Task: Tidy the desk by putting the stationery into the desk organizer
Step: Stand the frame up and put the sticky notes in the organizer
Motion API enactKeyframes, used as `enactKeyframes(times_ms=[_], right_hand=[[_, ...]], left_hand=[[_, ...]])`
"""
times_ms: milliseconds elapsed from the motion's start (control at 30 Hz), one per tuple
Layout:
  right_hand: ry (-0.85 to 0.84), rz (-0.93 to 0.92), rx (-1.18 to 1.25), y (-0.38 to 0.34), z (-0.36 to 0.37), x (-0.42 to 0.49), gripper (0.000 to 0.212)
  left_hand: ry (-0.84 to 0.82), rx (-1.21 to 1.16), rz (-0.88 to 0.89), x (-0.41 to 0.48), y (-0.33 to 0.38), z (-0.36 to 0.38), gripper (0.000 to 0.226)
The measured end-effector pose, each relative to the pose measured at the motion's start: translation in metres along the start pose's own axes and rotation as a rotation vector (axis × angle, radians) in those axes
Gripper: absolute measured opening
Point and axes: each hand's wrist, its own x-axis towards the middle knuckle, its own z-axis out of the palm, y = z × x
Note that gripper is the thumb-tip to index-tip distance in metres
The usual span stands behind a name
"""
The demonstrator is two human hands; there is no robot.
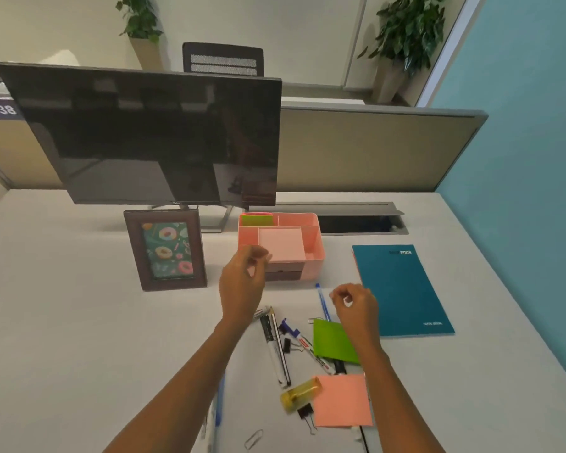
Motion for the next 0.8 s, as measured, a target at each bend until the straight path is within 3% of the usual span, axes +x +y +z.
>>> enactKeyframes(times_ms=[200,367,600,700,800], right_hand=[[-0.366,-0.047,-0.441,0.035,-0.008,-0.034,0.037],[-0.406,-0.133,-0.553,0.023,-0.016,-0.046,0.032],[-0.386,-0.133,-0.291,0.002,-0.020,-0.055,0.022],[-0.467,-0.097,-0.152,-0.016,-0.023,-0.054,0.018],[-0.541,-0.040,0.046,-0.035,-0.029,-0.052,0.024]], left_hand=[[-0.281,0.069,-0.101,-0.063,0.004,0.018,0.003],[-0.460,0.197,-0.077,-0.095,0.004,0.026,0.005],[-0.450,0.349,0.004,-0.113,0.009,0.025,0.023],[-0.493,0.412,0.087,-0.106,0.013,0.025,0.031],[-0.505,0.491,0.095,-0.100,0.019,0.025,0.025]])
